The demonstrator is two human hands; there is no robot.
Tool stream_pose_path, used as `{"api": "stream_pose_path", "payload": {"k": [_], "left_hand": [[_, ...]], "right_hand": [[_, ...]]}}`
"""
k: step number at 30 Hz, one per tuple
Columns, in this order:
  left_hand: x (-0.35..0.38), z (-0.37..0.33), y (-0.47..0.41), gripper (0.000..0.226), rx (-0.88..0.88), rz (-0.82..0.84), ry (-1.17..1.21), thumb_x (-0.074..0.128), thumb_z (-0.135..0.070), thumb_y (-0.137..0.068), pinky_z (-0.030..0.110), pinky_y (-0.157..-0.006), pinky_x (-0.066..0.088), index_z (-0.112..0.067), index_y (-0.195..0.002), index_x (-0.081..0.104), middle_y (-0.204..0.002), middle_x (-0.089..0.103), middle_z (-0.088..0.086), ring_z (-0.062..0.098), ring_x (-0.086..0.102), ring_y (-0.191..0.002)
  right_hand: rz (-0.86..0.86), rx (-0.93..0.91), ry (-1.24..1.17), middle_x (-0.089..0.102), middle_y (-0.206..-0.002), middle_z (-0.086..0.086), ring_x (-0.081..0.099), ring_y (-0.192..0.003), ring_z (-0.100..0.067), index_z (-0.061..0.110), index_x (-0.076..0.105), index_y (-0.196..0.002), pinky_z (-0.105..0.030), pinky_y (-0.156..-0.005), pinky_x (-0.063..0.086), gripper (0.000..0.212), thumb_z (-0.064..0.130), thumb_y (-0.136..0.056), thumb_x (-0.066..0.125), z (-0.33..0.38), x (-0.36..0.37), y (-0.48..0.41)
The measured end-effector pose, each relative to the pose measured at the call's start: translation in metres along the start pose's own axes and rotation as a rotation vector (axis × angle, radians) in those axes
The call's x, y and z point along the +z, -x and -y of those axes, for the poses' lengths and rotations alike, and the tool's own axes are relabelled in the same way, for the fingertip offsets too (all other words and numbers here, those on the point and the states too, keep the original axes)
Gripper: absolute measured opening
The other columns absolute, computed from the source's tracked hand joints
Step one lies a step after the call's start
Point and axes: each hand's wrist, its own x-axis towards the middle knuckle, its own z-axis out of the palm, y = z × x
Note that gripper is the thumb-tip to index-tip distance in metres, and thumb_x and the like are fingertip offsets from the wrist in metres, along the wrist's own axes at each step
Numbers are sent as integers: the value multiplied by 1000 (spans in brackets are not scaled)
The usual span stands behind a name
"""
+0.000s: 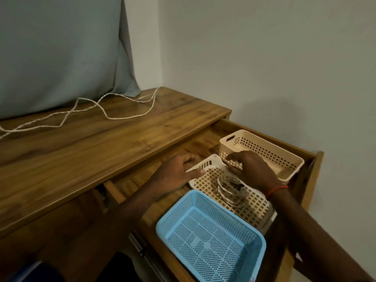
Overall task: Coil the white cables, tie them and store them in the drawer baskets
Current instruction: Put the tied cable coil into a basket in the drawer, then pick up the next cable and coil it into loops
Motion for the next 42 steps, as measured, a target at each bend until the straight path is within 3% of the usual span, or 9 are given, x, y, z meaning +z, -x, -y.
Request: {"api": "stream_pose_path", "payload": {"k": [3, 6, 10, 15, 22, 29, 35, 38, 42], "left_hand": [[-20, -2, 7, 73, 56, -69, -126, 60, -75, -80, 38, -102, 47, -30, -138, 57, -135, 61, -10, 9, 54, -124], [-44, -4, 14, 82, 57, -105, -218, 42, -86, -77, 49, -110, 38, -37, -143, 47, -144, 54, -7, 15, 45, -134], [-77, -5, 27, 78, 22, -165, -235, 40, -84, -79, 52, -108, 39, -39, -143, 44, -142, 54, -7, 16, 43, -132], [-117, 2, 46, 69, 6, -225, -248, 47, -77, -85, 50, -109, 39, -41, -143, 43, -146, 50, -8, 17, 41, -136], [-187, 38, 79, 78, -27, -372, -275, 37, -89, -78, 51, -106, 42, -42, -139, 48, -138, 57, -12, 13, 50, -129], [-276, 79, 139, 81, -129, -471, -428, 36, -87, -80, 50, -107, 41, -34, -140, 51, -140, 57, -7, 15, 50, -130], [-336, 117, 187, 71, -229, -570, -488, 39, -85, -82, 45, -103, 44, -35, -127, 60, -126, 65, -11, 13, 55, -120], [-363, 129, 205, 60, -247, -626, -485, 49, -75, -87, 39, -100, 46, -29, -120, 68, -121, 69, -9, 11, 60, -115], [-403, 157, 222, 64, -312, -759, -429, 49, -79, -82, 35, -90, 53, -26, -109, 73, -108, 73, -12, 6, 66, -101]], "right_hand": [[-50, -74, 27, 69, -117, -4, 59, -109, -28, 31, 63, -126, -45, -90, 48, 44, 53, -88, 66, 17, -14, -7], [-75, -123, 9, 63, -129, -4, 51, -122, -29, 31, 57, -134, -47, -97, 43, 54, 56, -87, 65, 45, -31, -16], [-37, -240, 23, 53, -143, -2, 42, -134, -28, 33, 49, -141, -49, -106, 36, 64, 65, -87, 57, 82, -49, -30], [-4, -384, 50, 45, -149, 0, 32, -139, -24, 38, 43, -144, -49, -113, 24, 60, 59, -90, 59, 135, -61, -45], [-25, -570, 80, 43, -150, 3, 31, -140, -22, 40, 44, -143, -46, -112, 22, 59, 62, -90, 55, 218, -67, -73], [-40, -731, 46, 47, -144, 7, 35, -134, -20, 43, 46, -140, -44, -112, 23, 58, 65, -87, 57, 319, -39, -105], [7, -865, 29, 43, -146, 8, 32, -135, -18, 45, 45, -141, -39, -108, 19, 56, 64, -89, 56, 405, -10, -115], [26, -913, 25, 41, -148, 7, 31, -136, -18, 46, 43, -142, -41, -111, 20, 57, 66, -90, 54, 437, 2, -118], [53, -970, -15, 39, -149, 11, 29, -138, -16, 45, 44, -141, -38, -110, 19, 57, 65, -89, 55, 471, 20, -124]]}}
